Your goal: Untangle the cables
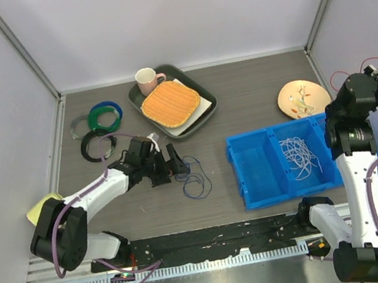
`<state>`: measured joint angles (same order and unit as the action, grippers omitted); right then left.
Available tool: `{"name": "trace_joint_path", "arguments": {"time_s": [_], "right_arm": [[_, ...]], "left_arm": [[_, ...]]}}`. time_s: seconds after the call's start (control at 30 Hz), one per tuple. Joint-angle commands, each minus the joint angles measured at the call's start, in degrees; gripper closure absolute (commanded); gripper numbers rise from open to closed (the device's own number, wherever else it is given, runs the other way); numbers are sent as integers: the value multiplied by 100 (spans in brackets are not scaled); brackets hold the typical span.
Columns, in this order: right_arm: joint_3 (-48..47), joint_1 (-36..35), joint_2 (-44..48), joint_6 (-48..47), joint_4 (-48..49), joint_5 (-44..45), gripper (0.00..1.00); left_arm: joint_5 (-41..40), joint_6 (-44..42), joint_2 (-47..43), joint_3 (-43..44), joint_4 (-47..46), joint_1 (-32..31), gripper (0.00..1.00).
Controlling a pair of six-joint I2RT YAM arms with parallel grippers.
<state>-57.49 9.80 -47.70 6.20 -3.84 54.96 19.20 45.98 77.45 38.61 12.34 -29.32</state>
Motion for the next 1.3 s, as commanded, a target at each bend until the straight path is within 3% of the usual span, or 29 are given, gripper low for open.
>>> {"name": "trace_joint_path", "arguments": {"time_s": [0.0,0.3,0.5,0.67,0.83,0.87,1.0,1.13,1.27], "right_arm": [[63,144,-248,-251,357,455,99],[422,259,191,-32,340,778,99],[1301,312,52,1445,-169,833,90],[1382,724,-414,2095,-661,-37,83],[1048,1190,-697,2368,-1328,-477,60],[1039,1199,-662,2377,-1374,-495,48],[1100,1199,-267,2474,-1375,-898,24],[1205,1199,85,2062,-1076,-1540,8],[1346,1208,497,1561,-725,-2619,7]], "left_arm": [[75,-115,95,279,-206,-39,0],[-127,-177,191,375,-47,-47,0],[-22,-159,429,454,-65,-56,0],[-57,-124,525,490,-56,-109,0],[-101,-89,534,446,-56,-118,0],[-92,-89,560,454,-47,-126,0],[-83,-80,543,454,-39,-135,0],[-101,-80,482,428,-39,-153,2],[-110,-80,473,437,-65,-205,11]]}}
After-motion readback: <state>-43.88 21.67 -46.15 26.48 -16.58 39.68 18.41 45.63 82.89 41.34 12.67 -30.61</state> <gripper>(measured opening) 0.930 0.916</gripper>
